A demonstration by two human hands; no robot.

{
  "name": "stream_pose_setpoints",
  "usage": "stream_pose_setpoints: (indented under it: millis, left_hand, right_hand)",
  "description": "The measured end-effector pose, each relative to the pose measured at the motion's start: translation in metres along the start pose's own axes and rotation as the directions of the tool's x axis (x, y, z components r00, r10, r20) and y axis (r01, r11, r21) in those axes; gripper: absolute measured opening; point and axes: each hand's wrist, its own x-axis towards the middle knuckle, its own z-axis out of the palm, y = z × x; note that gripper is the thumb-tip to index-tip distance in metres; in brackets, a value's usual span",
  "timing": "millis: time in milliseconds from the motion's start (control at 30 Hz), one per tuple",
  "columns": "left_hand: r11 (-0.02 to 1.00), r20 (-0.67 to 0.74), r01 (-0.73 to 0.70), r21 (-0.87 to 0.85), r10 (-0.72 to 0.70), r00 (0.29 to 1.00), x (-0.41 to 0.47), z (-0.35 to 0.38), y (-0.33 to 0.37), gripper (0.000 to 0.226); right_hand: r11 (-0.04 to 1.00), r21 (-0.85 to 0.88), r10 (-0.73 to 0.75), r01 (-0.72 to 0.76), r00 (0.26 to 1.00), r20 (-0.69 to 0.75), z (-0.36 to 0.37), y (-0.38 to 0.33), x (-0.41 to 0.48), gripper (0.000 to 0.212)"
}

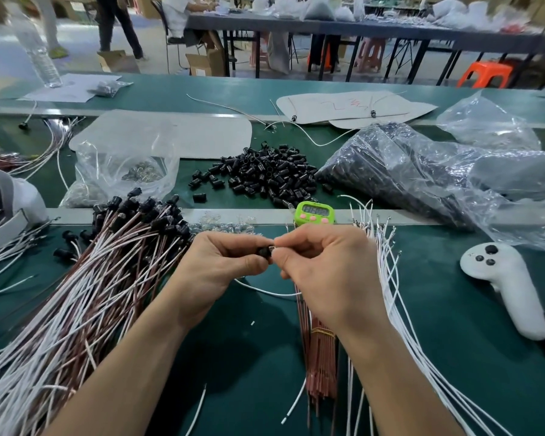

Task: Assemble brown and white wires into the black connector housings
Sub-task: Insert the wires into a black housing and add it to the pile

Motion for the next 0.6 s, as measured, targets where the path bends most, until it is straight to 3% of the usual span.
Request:
stream_pose_setpoints:
  millis: [333,600]
  left_hand:
    - [0.998,-0.003,0.004,0.055,-0.004,1.0,-0.0021,0.0018,0.003,0.031]
    - [0.994,-0.05,-0.012,0.106,0.017,0.999,-0.003,-0.0005,0.0027,0.033]
  right_hand:
    - [0.998,-0.03,0.059,-0.057,0.997,0.054,-0.0021,0.0032,0.0008,0.016]
    - [0.974,0.192,0.103,-0.117,0.991,0.084,0.0038,0.0062,0.0001,0.02]
